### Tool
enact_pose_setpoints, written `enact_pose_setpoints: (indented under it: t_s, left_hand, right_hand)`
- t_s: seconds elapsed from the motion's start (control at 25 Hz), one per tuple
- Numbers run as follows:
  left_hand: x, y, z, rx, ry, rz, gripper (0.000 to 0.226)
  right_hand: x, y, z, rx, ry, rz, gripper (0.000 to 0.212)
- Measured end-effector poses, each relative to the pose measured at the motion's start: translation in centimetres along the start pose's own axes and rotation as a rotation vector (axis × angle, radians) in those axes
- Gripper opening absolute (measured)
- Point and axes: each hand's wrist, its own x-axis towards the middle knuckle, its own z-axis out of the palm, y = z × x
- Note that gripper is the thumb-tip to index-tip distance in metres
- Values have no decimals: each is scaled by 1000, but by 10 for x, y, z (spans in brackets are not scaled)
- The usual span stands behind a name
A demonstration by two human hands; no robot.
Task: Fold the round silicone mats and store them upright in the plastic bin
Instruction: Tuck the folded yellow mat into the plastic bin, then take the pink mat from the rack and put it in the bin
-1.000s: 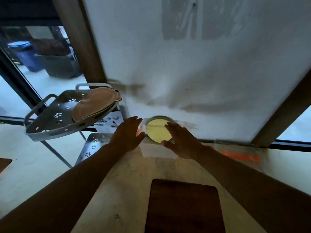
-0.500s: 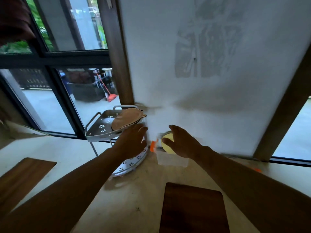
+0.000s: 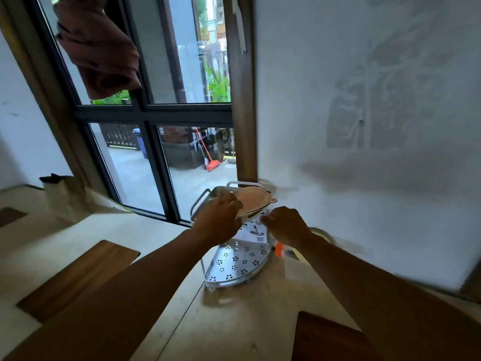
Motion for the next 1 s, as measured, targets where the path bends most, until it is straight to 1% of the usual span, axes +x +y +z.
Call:
enact_pose_setpoints:
  t_s: [0.08,0.16,0.24,0.32,0.4,0.48,0.56,0.68,0.76,0.88,0.96,1.0]
  left_hand:
    - [14,-20,23,-83,-11,12,35]
    - [34,-31,52,-167,-26,2,38]
    - [52,-36,76,-220,-43,16,41]
    - [67,-42,97,-261,-38,29,39]
    - [79,-51,114,-293,-12,68,33]
    - [86,-57,125,-309,-12,125,27]
    - [89,-62,134,-340,-19,183,21]
    - [86,-61,137,-412,47,248,21]
    - [88,-61,134,-440,112,288,22]
    - [87,-55,119,-456,179,328,20]
    - [84,-49,112,-442,168,296,19]
    - [82,-43,106,-425,139,262,14]
  right_hand:
    - [23,-9,18,32,58,91,36]
    - [51,-13,36,131,107,195,39]
    - [76,-14,51,416,150,347,44]
    - [96,-12,61,679,215,483,45]
    - [109,-7,69,806,288,564,41]
    - [120,-1,77,864,331,602,37]
    - [128,0,81,844,343,595,37]
    - [137,-1,81,494,349,519,40]
    - [136,-4,79,373,383,459,32]
    - [130,-12,74,340,442,363,27]
    - [124,-19,66,352,473,274,25]
    - [120,-23,59,361,482,230,23]
